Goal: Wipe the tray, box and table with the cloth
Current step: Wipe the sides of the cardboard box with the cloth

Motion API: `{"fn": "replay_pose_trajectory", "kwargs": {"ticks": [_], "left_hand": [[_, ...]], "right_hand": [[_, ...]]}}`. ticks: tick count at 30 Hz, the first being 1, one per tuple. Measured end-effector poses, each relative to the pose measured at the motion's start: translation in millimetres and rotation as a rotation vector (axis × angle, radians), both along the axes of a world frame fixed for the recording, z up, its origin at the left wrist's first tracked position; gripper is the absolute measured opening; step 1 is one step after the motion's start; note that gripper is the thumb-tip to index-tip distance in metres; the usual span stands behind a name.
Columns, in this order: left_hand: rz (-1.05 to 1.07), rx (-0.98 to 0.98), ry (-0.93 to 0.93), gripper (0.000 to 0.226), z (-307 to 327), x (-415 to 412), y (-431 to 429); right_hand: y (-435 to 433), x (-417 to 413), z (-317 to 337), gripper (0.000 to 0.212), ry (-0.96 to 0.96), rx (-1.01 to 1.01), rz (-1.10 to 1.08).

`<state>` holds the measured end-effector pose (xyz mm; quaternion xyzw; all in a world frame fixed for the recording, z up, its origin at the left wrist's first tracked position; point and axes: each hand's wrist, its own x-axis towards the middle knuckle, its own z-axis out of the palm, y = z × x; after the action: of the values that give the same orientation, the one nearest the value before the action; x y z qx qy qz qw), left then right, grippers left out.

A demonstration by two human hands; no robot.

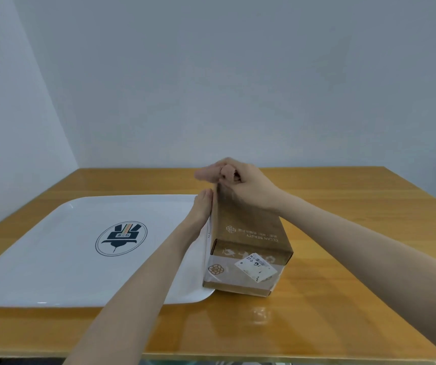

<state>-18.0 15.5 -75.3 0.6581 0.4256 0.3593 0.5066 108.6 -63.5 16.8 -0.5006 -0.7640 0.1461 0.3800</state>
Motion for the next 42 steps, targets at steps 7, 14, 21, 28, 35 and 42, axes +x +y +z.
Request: {"fn": "replay_pose_trajectory", "kwargs": {"ticks": [7,14,21,28,35,42], "left_hand": [[0.06,-0.043,0.039,0.05,3,-18,-16],[-0.154,-0.109,-0.06,0.024,20,-25,5],[-0.189,-0.062,-0.03,0.036,70,-25,7],[-0.237,-0.005,0.378,0.038,97,-15,8],[-0.175,0.035,0.361,0.04,97,-11,-5],[-0.149,0.052,0.349,0.038,95,-10,-5]], "right_hand": [[-21,16,5,0.026,0.09,0.026,0.015],[-32,12,-3,0.033,-0.311,0.033,0.119],[-47,19,-1,0.03,-0.244,0.036,0.125],[-58,21,1,0.039,-0.322,0.009,0.171],[-80,19,-2,0.038,-0.301,0.009,0.27],[-103,23,-9,0.032,-0.182,0.0,0.336]]}}
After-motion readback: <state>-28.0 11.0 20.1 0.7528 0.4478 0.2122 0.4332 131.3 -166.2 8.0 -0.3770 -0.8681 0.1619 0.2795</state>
